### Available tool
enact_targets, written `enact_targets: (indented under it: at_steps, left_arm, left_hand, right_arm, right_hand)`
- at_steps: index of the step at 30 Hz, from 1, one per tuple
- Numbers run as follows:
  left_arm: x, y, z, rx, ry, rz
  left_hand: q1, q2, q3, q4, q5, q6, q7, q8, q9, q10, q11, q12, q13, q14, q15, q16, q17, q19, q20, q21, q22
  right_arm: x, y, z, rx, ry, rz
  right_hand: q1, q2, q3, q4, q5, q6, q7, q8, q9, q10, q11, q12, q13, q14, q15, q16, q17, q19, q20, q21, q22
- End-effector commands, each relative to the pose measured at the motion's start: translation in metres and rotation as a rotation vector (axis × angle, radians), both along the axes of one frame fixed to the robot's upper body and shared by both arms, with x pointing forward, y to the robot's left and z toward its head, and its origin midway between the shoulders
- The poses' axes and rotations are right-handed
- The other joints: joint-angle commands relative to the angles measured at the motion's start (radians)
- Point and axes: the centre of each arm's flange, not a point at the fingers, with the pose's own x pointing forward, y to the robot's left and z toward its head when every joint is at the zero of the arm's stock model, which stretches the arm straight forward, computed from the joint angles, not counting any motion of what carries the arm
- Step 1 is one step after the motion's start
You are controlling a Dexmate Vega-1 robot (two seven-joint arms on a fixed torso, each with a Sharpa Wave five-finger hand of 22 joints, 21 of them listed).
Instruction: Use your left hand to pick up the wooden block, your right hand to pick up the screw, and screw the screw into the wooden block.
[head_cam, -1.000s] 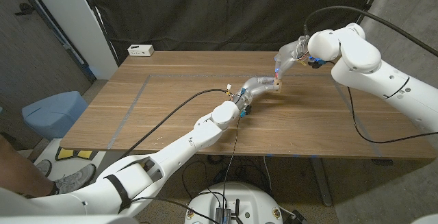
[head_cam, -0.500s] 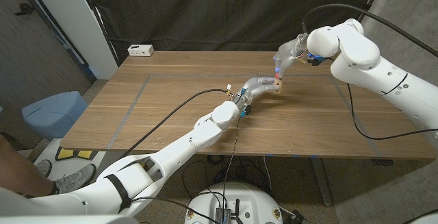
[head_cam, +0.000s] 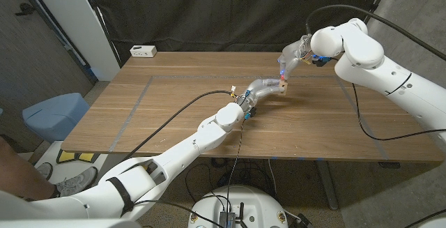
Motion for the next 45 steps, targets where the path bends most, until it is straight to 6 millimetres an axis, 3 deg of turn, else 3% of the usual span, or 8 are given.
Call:
enact_targets:
  at_steps: [1, 19, 31, 45]
  left_arm:
    - [-0.0004, -0.0011, 0.0002, 0.002, -0.002, 0.0]
    - [-0.0021, -0.0012, -0.0001, 0.001, -0.004, 0.0]
    - [-0.003, -0.0004, -0.0008, 0.0, -0.003, 0.002]
    - [-0.0031, -0.0004, -0.0017, 0.002, -0.001, 0.0]
  left_hand:
    - [0.002, 0.009, 0.019, 0.015, 0.004, 0.016, 0.001, 0.01, 0.002, 0.008, -0.005, 0.006, 0.019, 0.007, -0.057, 0.002, 0.002, -0.003, 0.003, 0.005, 0.004]
    - [0.002, 0.009, 0.02, 0.015, 0.004, 0.016, 0.002, 0.01, 0.002, 0.007, -0.004, 0.006, 0.019, 0.007, -0.056, 0.003, 0.002, -0.003, 0.003, 0.005, 0.004]
    - [0.0, 0.012, 0.021, 0.016, 0.004, 0.015, 0.002, 0.01, 0.002, 0.007, -0.004, 0.006, 0.02, 0.006, -0.056, 0.003, 0.003, -0.004, 0.004, 0.005, 0.004]
    - [0.0, 0.012, 0.023, 0.015, 0.004, 0.015, 0.0, 0.009, 0.002, 0.007, -0.004, 0.006, 0.02, 0.006, -0.055, 0.003, 0.002, -0.004, 0.004, 0.005, 0.004]
  right_arm:
    - [0.0036, 0.0015, 0.0002, -0.01, 0.013, -0.002]
    - [0.0047, 0.0019, -0.0012, -0.007, 0.017, 0.002]
    - [0.0049, 0.0026, -0.0031, 0.007, 0.003, 0.011]
    - [0.0035, 0.0005, -0.006, 0.02, -0.011, 0.004]
  right_hand:
    - [0.018, 0.0, 0.011, 0.002, 0.005, 0.021, -0.001, 0.011, 0.004, -0.001, -0.008, 0.009, 0.001, 0.006, -0.007, 0.007, 0.005, 0.009, -0.002, 0.004, 0.003]
    - [0.033, 0.005, 0.028, 0.011, 0.0, 0.093, 0.007, 0.054, 0.016, 0.032, -0.017, 0.018, 0.0, 0.016, -0.023, 0.013, 0.009, 0.017, -0.005, 0.006, 0.003]
    - [0.04, 0.007, 0.038, 0.014, -0.002, 0.142, 0.02, 0.09, 0.03, 0.068, -0.014, 0.024, -0.001, 0.04, -0.049, 0.021, 0.011, 0.043, -0.024, 0.011, 0.003]
    - [0.034, 0.019, 0.033, 0.024, -0.006, 0.215, 0.036, 0.124, 0.026, 0.12, -0.023, 0.032, -0.002, 0.061, -0.069, 0.028, 0.009, 0.061, -0.037, 0.011, 0.003]
